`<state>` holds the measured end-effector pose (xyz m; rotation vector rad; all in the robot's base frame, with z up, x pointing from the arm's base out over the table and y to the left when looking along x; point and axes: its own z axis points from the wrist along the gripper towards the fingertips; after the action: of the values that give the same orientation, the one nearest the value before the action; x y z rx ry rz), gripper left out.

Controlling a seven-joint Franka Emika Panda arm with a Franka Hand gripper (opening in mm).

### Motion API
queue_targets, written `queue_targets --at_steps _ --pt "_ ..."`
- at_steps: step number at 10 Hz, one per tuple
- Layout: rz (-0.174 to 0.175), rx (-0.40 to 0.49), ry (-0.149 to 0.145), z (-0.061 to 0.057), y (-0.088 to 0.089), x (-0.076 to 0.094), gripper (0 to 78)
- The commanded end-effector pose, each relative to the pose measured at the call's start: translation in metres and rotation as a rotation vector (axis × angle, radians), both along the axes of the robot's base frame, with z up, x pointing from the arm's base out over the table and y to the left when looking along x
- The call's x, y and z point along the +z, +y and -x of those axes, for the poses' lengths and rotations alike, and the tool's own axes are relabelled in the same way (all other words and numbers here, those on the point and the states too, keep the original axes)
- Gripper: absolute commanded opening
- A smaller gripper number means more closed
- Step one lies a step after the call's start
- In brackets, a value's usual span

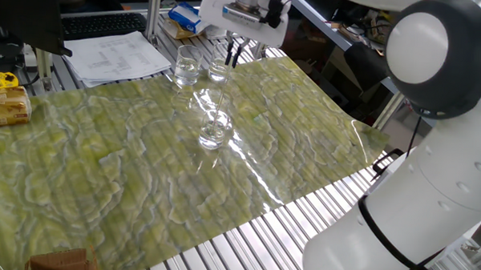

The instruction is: Stir the beaker with a glass rod

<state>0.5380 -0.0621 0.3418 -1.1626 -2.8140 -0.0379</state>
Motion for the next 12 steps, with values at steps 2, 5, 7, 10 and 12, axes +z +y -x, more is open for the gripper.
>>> queue_targets --at_steps 2,5,7,10,12 --pt "0.061 0.134 0.001 0.005 -0.002 -0.002 1.2" --pt "0.061 0.162 0.001 0.028 -0.003 -0.006 1.2" --pt "0.047 0.147 0.018 0.044 0.000 -0.008 1.2" --pt "-0.049 0.054 0.014 0.040 0.006 -0.005 1.2" --pt "-0.111 -0.028 0.002 0.021 0.007 -0.001 1.2"
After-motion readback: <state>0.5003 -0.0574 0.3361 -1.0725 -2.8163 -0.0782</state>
